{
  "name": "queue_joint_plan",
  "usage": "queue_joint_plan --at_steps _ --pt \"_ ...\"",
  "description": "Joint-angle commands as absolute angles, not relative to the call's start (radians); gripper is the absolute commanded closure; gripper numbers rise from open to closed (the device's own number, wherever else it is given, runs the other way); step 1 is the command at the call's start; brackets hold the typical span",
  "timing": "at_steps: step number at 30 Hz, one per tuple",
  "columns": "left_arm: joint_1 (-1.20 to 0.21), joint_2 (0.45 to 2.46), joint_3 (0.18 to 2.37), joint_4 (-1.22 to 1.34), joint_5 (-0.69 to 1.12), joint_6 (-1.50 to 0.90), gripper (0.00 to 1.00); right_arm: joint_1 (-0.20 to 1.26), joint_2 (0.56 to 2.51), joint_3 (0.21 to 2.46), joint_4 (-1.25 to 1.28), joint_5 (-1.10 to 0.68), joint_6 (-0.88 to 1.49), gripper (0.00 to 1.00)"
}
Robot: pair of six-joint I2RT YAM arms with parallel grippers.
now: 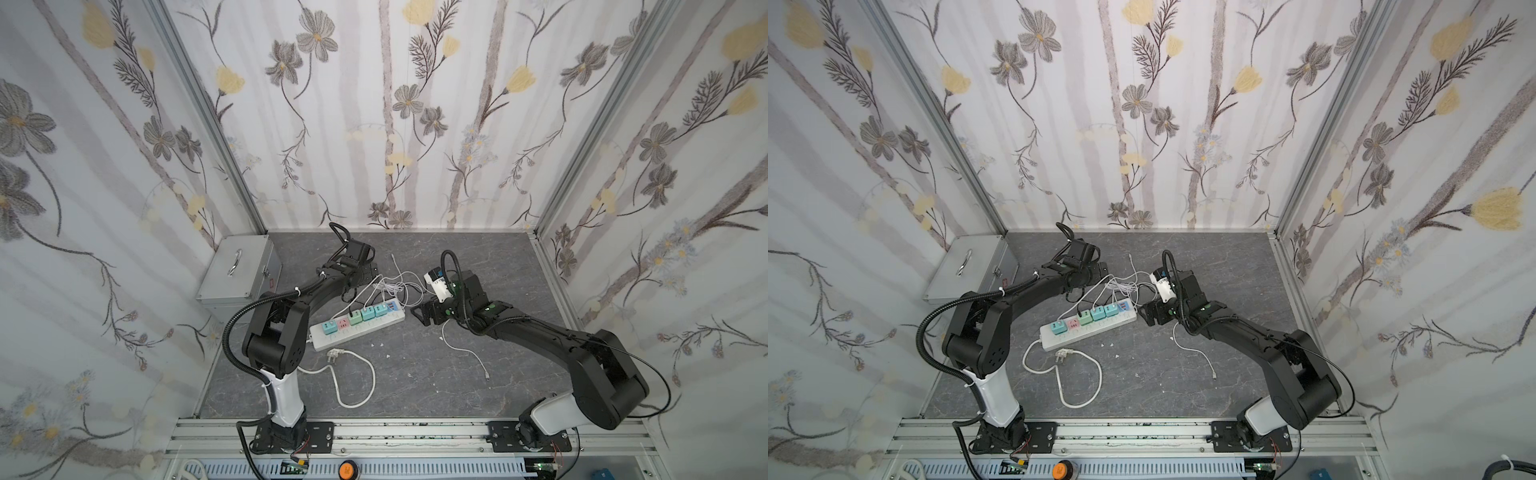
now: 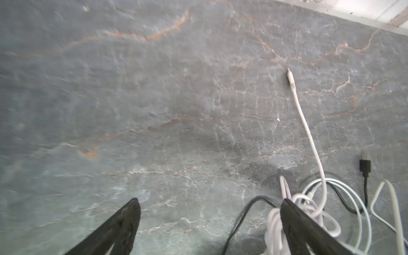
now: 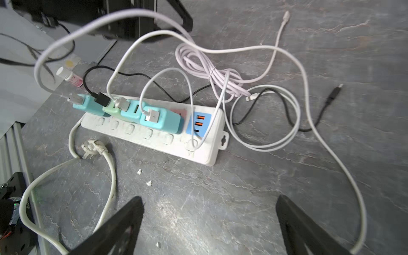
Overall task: Insert plugs into power strip
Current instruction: Move the power cord to the top-center of the table, then reset both arms
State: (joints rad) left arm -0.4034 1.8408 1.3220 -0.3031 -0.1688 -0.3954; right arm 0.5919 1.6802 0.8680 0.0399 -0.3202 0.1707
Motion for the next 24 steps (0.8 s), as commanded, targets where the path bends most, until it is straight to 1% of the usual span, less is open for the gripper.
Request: queue_joint_plan --at_steps 1,3,5,8,11,14,16,18,20,24 --pt "-0.383 1.816 1.365 -0.459 -0.33 -0.262 0.0 0.629 1.738 0.911 0.072 -0.341 0.185 0.06" --pt "-0.359 1.801 1.369 -0.537 -0.401 -0.236 0.0 0.634 1.739 0.908 0.095 -0.301 0.224 0.04" --pt "-0.324 1.757 1.327 -0.578 -0.473 -0.232 0.0 0.628 1.69 0.868 0.136 -0.224 0.248 0.01" --pt "-0.241 1.651 1.22 -0.566 -0.507 -0.241 0.0 0.588 1.534 0.784 0.173 -0.07 0.242 0.01" --pt "-0.153 1.499 1.089 -0.472 -0.493 -0.248 0.0 0.502 1.373 0.72 0.135 0.126 0.206 0.01" --pt "-0.057 1.315 0.901 -0.249 -0.408 -0.258 0.0 0.385 1.229 0.646 0.134 0.338 0.164 0.01" --pt "0.019 1.222 0.781 -0.102 -0.312 -0.282 0.0 0.288 1.174 0.607 0.127 0.435 0.145 0.01" --pt "0.074 1.181 0.7 0.0 -0.215 -0.275 0.0 0.196 1.155 0.556 0.153 0.484 0.118 0.01" --pt "0.092 1.187 0.664 0.033 -0.16 -0.236 0.0 0.113 1.166 0.512 0.171 0.519 0.115 0.01" --pt "0.095 1.249 0.627 0.061 -0.098 -0.166 0.0 0.001 1.209 0.417 0.302 0.491 0.103 0.01"
